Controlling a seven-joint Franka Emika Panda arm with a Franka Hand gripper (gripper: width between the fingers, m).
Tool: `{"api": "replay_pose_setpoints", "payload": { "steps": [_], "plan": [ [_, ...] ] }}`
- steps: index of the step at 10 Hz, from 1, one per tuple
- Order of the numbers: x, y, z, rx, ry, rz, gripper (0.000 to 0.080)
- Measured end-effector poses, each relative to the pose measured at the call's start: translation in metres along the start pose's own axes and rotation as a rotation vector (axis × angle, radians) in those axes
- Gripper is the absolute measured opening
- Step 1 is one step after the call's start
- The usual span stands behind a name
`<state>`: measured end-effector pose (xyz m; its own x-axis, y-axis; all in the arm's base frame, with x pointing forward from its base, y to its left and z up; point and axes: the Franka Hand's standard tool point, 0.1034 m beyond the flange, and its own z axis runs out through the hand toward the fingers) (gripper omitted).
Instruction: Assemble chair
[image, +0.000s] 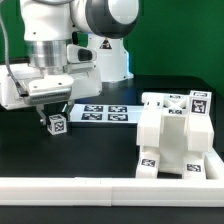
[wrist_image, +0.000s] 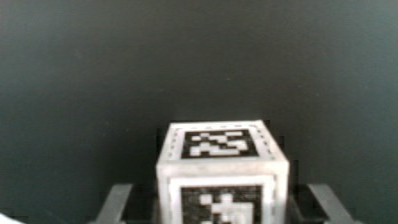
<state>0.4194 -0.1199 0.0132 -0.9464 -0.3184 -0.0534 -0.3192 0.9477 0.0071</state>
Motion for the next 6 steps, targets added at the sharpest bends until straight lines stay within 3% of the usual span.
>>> {"api": "replay_pose_setpoints", "payload": {
  "steps": [4,6],
  "plan": [
    [-0.0024,0.0033,-0.0001,0.002,-0.022,0.159,0.0284],
    [-0.0004,0.0021,-0.0002,-0.019,-0.036,0.254,0.0284]
  ]
}}
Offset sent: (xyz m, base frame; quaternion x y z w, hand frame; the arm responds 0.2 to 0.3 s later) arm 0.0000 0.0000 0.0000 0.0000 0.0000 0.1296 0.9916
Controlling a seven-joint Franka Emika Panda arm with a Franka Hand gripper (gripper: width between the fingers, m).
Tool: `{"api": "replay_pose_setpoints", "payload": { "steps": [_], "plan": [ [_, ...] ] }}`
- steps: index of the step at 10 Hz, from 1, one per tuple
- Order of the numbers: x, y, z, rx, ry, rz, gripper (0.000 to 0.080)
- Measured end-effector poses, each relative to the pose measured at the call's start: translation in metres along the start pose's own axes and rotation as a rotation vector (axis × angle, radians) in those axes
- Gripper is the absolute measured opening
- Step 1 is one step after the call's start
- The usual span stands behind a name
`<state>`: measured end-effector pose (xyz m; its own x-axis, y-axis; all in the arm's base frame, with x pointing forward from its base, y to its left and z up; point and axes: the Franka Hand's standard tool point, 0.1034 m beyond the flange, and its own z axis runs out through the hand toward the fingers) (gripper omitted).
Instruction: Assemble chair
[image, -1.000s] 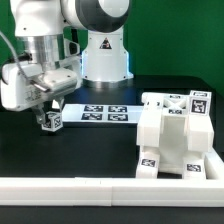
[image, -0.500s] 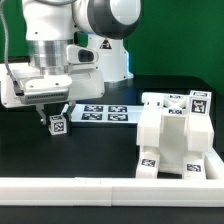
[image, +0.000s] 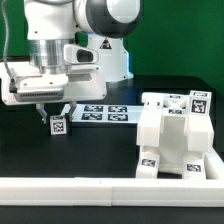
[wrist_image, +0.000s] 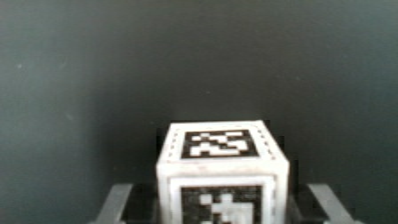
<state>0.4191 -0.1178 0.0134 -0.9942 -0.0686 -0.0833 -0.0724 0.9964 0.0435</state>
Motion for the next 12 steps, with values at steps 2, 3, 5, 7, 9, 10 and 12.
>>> {"api": "replay_pose_setpoints", "payload": {
  "steps": [2,3,5,7,9,10,12],
  "plan": [
    [0.003,-0.005,0.000,-0.005,-0.001,0.021,0.0284],
    [0.004,-0.007,0.000,-0.001,-0.001,-0.029,0.0284],
    [0.004,-0.007,0.000,0.000,0.000,-0.047,0.0284],
    [0.004,-0.007,0.001,0.000,0.001,-0.092,0.0486],
    [0.001,-0.010,-0.004,0.001,-0.010,-0.146,0.0595],
    [-0.004,-0.010,-0.009,0.001,-0.023,-0.249,0.0640],
    [-0.017,-0.006,-0.023,0.003,-0.066,-0.540,0.0647]
  ]
}}
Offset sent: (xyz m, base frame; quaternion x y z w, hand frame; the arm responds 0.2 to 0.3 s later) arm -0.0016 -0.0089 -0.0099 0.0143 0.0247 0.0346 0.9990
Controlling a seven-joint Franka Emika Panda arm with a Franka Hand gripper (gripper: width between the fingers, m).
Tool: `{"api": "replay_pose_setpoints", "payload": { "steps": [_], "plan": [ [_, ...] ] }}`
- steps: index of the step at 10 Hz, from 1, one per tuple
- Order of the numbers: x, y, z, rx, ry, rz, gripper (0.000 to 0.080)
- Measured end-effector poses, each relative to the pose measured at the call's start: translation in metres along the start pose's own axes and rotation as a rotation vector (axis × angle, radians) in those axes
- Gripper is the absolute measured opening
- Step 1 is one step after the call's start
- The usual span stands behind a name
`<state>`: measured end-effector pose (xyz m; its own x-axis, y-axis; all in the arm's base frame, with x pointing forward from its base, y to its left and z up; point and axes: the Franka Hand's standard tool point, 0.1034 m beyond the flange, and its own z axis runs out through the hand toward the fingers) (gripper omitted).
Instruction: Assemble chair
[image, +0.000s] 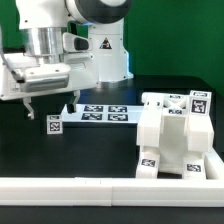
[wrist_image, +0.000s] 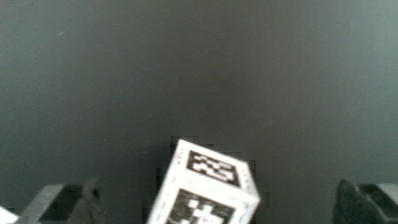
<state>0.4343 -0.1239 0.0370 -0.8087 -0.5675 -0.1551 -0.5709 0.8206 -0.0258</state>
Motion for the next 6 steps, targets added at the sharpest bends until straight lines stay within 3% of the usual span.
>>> {"api": "replay_pose_setpoints", "payload": {
  "steps": [2,6],
  "plan": [
    [-0.0074,0.0045,-0.0039,-0.021,-0.034,-0.360,0.0648],
    [-0.0057,0.0040,-0.0029,-0.018,-0.031,-0.611,0.0648]
  ]
}}
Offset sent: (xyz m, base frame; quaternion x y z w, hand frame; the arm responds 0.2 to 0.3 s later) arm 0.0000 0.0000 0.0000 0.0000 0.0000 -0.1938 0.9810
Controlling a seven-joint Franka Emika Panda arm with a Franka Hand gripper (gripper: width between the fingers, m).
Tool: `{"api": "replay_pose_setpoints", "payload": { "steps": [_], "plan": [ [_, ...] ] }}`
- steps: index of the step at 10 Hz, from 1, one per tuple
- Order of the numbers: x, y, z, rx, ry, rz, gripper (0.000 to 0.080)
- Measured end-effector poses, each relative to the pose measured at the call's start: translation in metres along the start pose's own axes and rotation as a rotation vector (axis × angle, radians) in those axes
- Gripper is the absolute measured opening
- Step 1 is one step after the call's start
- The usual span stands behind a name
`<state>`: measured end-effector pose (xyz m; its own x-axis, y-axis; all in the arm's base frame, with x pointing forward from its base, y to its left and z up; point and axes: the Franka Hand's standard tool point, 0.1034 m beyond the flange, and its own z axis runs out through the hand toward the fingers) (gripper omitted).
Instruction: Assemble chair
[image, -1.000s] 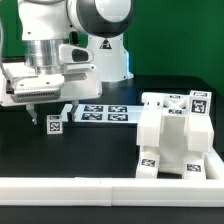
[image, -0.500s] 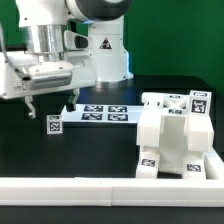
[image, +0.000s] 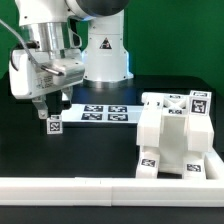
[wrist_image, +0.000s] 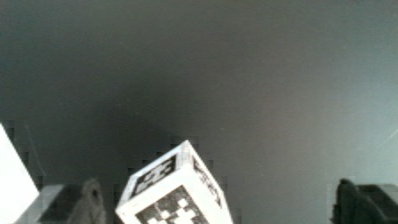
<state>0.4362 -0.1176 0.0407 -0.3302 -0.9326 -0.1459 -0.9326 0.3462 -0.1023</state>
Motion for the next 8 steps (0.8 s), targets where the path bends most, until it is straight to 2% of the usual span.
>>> {"api": "replay_pose_setpoints", "payload": {
  "steps": [2,4,7,8],
  "plan": [
    [-0.0059,-0.0054,-0.0019,-0.054,-0.020,-0.405,0.0648],
    [-0.0071,-0.0050,0.0002,-0.090,-0.054,-0.692,0.0648],
    [-0.0045,-0.0059,-0.0004,-0.085,-0.052,-0.850,0.0648],
    [-0.0034,-0.0061,-0.0008,-0.094,-0.055,-0.991,0.0648]
  ]
}}
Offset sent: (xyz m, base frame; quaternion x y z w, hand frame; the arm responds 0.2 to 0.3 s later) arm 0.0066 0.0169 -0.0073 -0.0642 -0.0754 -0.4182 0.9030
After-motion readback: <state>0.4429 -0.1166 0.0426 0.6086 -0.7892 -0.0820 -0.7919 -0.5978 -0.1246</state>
